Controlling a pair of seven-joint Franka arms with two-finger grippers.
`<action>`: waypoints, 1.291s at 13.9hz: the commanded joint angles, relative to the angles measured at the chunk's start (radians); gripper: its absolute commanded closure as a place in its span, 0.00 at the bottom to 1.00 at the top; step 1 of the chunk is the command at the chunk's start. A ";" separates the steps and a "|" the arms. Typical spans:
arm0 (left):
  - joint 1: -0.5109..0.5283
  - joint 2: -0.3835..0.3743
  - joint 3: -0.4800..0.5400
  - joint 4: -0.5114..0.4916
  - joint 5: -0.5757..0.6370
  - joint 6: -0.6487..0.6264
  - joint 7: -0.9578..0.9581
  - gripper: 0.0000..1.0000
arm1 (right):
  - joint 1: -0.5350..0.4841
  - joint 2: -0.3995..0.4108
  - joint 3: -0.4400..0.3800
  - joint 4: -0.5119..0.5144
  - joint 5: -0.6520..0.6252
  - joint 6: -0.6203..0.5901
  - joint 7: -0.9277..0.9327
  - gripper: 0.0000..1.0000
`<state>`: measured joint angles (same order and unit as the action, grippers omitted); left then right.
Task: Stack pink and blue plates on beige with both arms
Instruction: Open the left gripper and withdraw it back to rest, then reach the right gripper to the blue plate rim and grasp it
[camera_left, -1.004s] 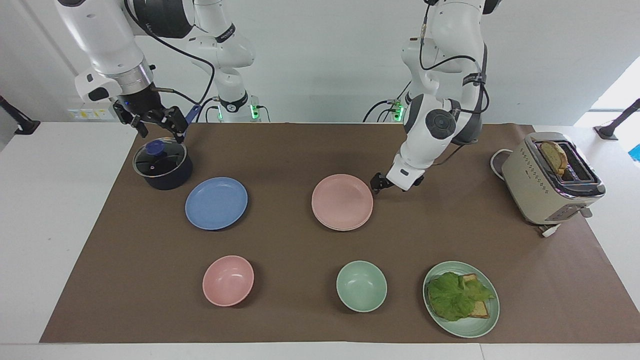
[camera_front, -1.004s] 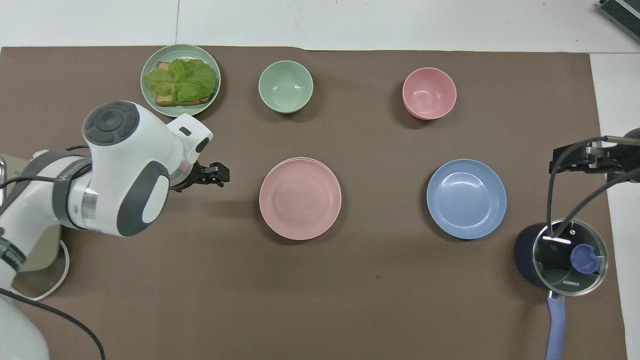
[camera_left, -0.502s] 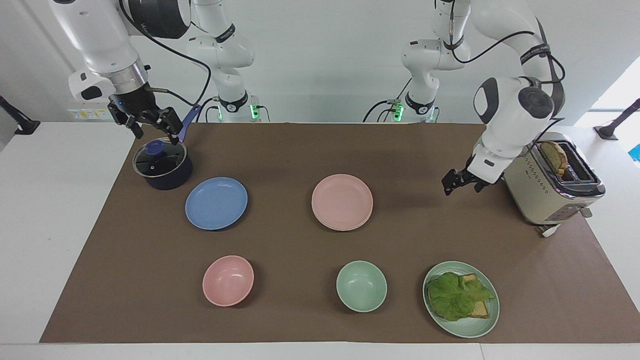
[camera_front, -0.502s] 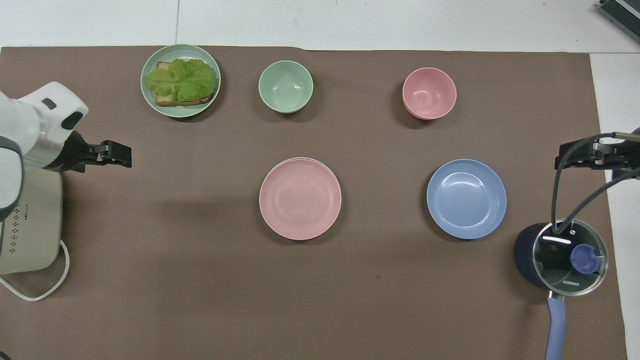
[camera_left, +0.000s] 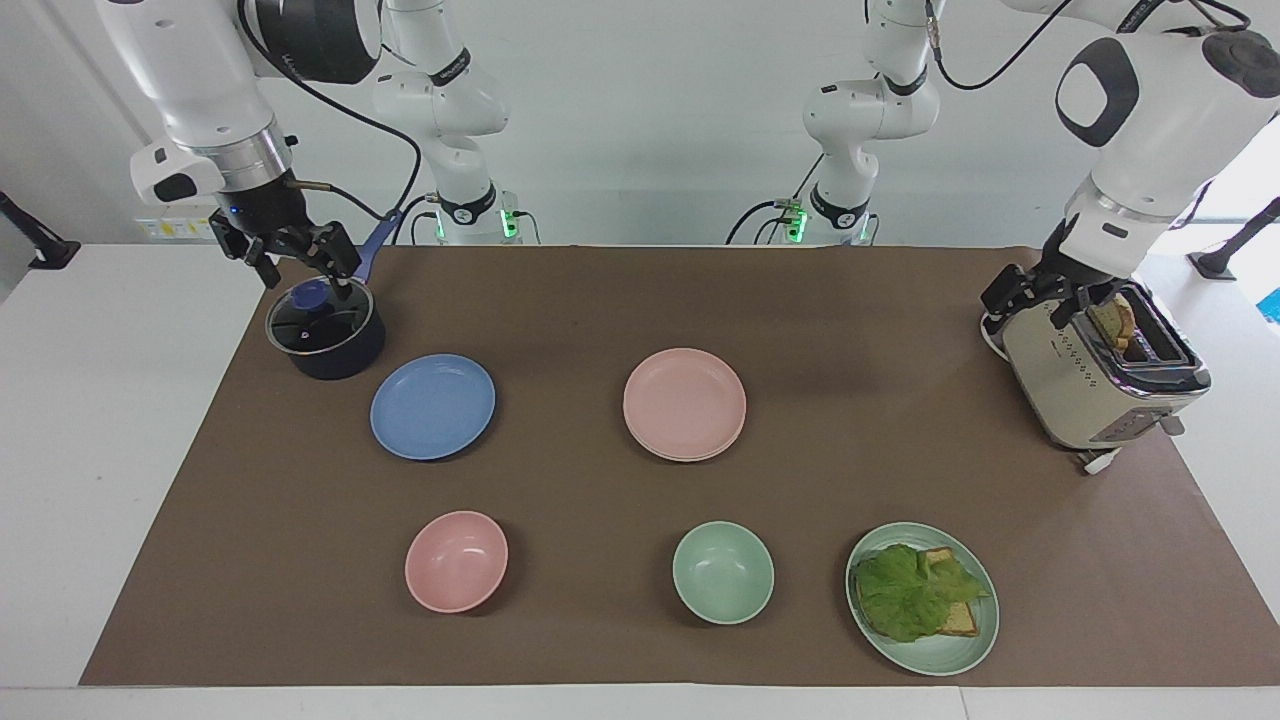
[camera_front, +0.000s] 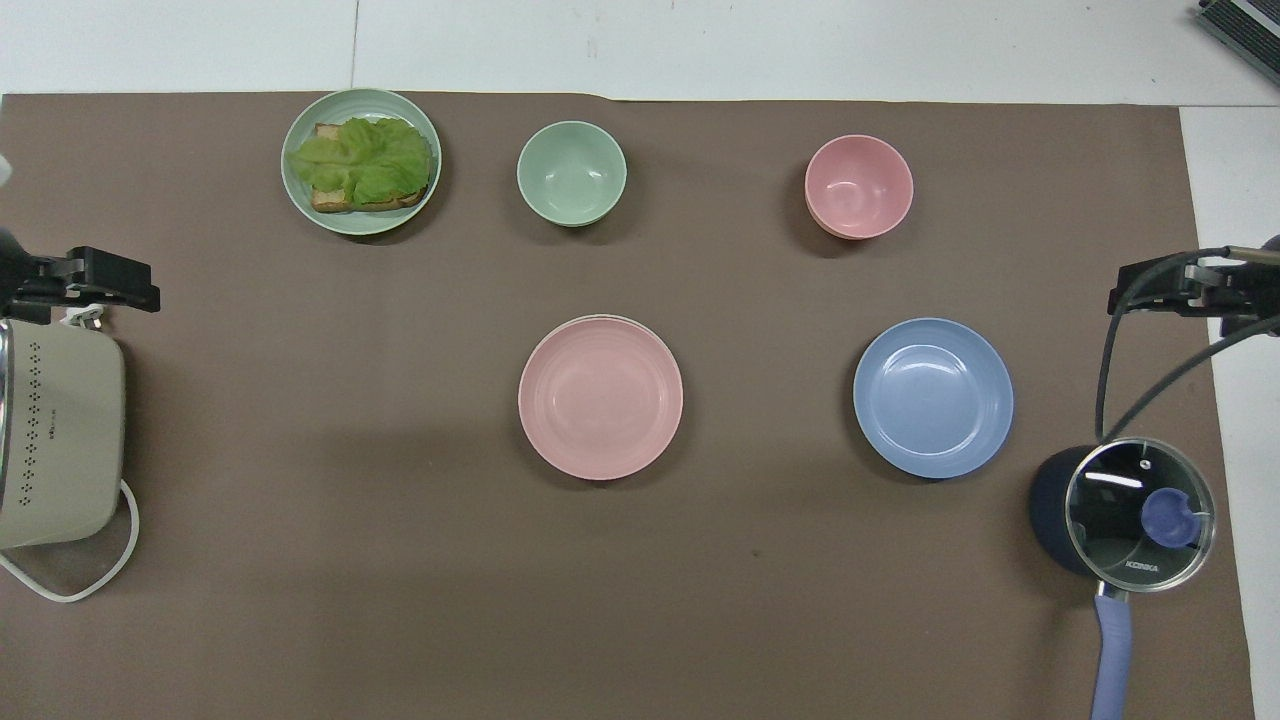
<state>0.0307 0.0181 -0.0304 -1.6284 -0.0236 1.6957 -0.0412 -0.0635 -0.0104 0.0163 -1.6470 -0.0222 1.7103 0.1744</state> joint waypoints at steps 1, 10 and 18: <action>0.002 -0.058 0.001 0.004 0.021 -0.054 0.021 0.00 | -0.018 0.021 0.005 -0.031 0.014 0.037 -0.042 0.00; 0.001 -0.075 0.000 0.002 0.013 -0.062 0.014 0.00 | -0.070 0.061 0.004 -0.338 0.014 0.346 -0.176 0.00; 0.002 -0.075 0.000 0.002 0.013 -0.062 0.014 0.00 | -0.091 0.118 0.004 -0.485 0.013 0.549 -0.219 0.00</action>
<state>0.0307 -0.0497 -0.0313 -1.6243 -0.0226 1.6494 -0.0342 -0.1450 0.0949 0.0155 -2.0913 -0.0221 2.2012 -0.0094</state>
